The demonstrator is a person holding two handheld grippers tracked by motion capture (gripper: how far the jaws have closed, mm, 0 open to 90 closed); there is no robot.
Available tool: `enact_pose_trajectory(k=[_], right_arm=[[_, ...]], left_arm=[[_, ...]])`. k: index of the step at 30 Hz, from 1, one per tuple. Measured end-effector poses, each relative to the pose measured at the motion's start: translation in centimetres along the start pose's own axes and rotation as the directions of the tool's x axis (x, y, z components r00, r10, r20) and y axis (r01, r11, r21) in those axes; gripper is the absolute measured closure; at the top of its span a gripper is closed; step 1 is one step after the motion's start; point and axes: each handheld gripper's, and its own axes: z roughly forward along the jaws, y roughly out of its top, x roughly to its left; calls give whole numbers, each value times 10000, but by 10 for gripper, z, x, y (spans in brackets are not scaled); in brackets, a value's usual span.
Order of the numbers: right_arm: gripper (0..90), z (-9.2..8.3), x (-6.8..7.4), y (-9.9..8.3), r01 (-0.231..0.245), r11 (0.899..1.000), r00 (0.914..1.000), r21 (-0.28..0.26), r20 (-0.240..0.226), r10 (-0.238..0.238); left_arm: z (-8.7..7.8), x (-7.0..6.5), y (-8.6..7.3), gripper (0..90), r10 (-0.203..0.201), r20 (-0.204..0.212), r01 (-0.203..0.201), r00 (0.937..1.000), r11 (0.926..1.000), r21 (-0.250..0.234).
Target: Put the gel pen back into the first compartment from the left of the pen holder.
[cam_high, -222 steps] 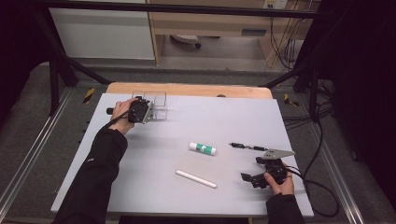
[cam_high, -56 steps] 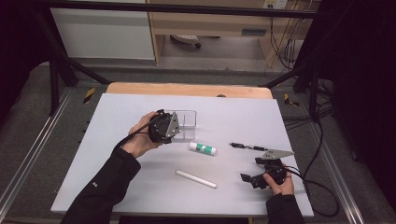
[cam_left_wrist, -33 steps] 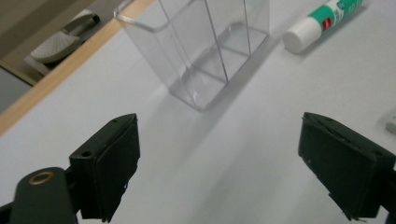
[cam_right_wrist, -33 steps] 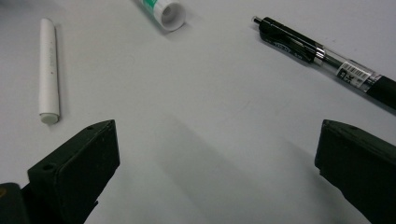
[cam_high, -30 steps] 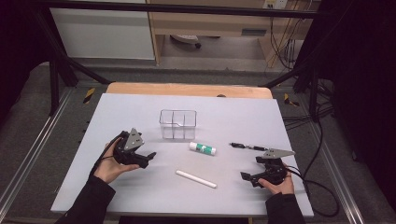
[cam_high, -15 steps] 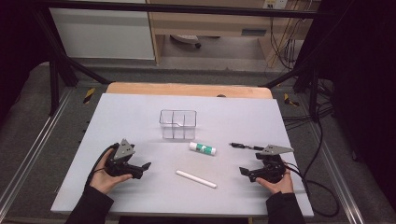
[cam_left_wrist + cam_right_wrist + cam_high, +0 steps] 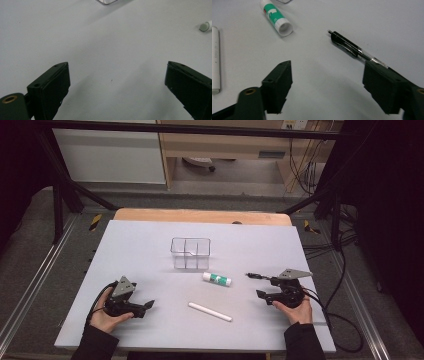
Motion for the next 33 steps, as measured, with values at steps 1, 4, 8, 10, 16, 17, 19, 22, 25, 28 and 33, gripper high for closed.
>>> enact_pose_trajectory(k=[1, 4, 8, 10, 16, 17, 19, 22, 25, 28, 33], right_arm=[[330, 1, 0, 1, 94, 9999, 10000, -35, 26, -94], [435, 7, 0, 5, 251, 9996, 9997, -152, 55, -250], [598, 14, -4, 11, 176, 9989, 9997, -441, 162, -169], [671, 18, -6, 16, 192, 9986, 9995, -493, 267, -179], [896, 35, -7, 20, 308, 9991, 9994, -305, 196, -302], [900, 38, -6, 21, 318, 9993, 9994, -193, 167, -315], [900, 43, -6, 22, 371, 9993, 9991, -43, 218, -370], [900, 49, -6, 24, 438, 9990, 9985, 66, 328, -440], [900, 53, -9, 24, 446, 9988, 9977, 181, 504, -455], [900, 54, -12, 25, 485, 9987, 9967, 138, 649, -493], [900, 58, -16, 27, 517, 9986, 9957, 121, 767, -524]], left_arm=[[-1, 1, -1, 58, -36, 9, 36, 10000, 10000, -11], [-4, 3, -3, 57, -171, -3, 171, 9999, 9998, -66], [-5, 5, -5, 57, -221, -9, 221, 9998, 9997, -99], [-6, 6, -5, 57, -229, -63, 228, 9997, 9997, -75], [-7, 4, -5, 57, -139, -76, 138, 9999, 9999, -86], [-7, 4, -4, 57, -148, -91, 147, 9998, 9999, -88], [-7, 4, -4, 57, -152, -93, 152, 9998, 9998, -91], [-9, 5, -4, 57, -191, -89, 189, 9998, 9997, -163], [-9, 6, -4, 57, -202, -81, 200, 9998, 9996, -195], [-8, 5, -4, 58, -167, -109, 165, 9998, 9998, -142], [-7, 4, -4, 57, -141, -70, 140, 9999, 9998, -122]])
